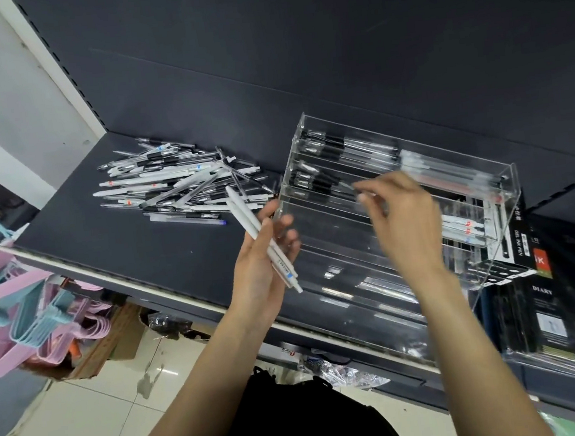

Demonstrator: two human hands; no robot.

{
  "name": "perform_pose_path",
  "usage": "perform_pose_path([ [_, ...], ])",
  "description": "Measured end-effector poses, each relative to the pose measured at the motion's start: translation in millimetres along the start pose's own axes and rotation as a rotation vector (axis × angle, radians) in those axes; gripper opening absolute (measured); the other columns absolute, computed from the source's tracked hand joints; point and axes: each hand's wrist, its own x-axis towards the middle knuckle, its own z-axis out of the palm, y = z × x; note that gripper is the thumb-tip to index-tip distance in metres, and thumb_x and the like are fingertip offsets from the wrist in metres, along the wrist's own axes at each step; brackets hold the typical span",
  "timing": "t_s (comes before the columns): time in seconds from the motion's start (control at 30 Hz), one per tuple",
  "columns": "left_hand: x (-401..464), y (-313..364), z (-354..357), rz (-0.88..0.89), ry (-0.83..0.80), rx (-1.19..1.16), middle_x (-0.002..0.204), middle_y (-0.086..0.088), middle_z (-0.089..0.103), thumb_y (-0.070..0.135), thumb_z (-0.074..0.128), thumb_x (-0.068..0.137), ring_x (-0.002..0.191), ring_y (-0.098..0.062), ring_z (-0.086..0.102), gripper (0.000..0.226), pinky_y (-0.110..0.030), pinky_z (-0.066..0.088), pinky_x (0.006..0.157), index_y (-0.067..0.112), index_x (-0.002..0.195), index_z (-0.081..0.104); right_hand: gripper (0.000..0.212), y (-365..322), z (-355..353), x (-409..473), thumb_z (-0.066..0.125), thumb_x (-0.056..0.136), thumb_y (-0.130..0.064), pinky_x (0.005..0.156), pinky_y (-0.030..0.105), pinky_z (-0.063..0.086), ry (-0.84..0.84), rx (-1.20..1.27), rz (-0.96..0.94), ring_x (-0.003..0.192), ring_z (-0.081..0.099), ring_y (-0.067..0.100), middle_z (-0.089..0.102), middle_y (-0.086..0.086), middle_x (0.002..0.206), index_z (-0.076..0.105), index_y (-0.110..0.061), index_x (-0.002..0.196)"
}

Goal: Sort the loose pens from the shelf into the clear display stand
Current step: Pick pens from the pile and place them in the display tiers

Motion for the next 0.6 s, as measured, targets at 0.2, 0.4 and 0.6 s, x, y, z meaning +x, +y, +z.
perform_pose_path([
  [0.2, 2.8, 3.5, -11.4, -0.023, 0.103, -0.040, 0.064, 0.007, 0.046, 0.018, 0.035, 0.102, 0.054, -0.004, 0.035, 0.024, -0.015, 0.036, 0.056, 0.017, 0.104, 0.060, 0.017, 37.4, 9.8, 24.8, 0.067, 0.083, -0.006, 0.060, 0.036, 0.053, 0.027, -0.259, -0.198, 0.074, 0.064, 0.029, 0.069, 0.004, 0.086, 0.074, -0.014, 0.096],
  [0.4, 5.2, 3.6, -8.2, -0.022, 0.102, -0.052, 0.064, 0.006, 0.046, 0.018, 0.037, 0.102, 0.053, -0.004, 0.037, 0.023, -0.015, 0.039, 0.054, 0.017, 0.102, 0.060, 0.013, 42.1, 16.5, 28.1, 0.062, 0.089, -0.011, 0.066, 0.029, 0.052, 0.069, -0.040, -0.251, 0.075, 0.064, 0.017, 0.069, -0.002, 0.090, 0.073, -0.016, 0.095],
  [0.6, 5.3, 2.7, -6.7, -0.052, 0.102, -0.040, 0.070, 0.004, 0.048, 0.017, 0.039, 0.101, 0.058, -0.005, 0.042, 0.022, -0.016, 0.042, 0.059, 0.016, 0.102, 0.061, 0.014, 47.8, 26.6, 21.1, 0.066, 0.086, -0.011, 0.067, 0.030, 0.051, -0.064, -0.029, -0.246, 0.084, 0.060, 0.020, 0.069, -0.002, 0.090, 0.073, -0.018, 0.095],
])
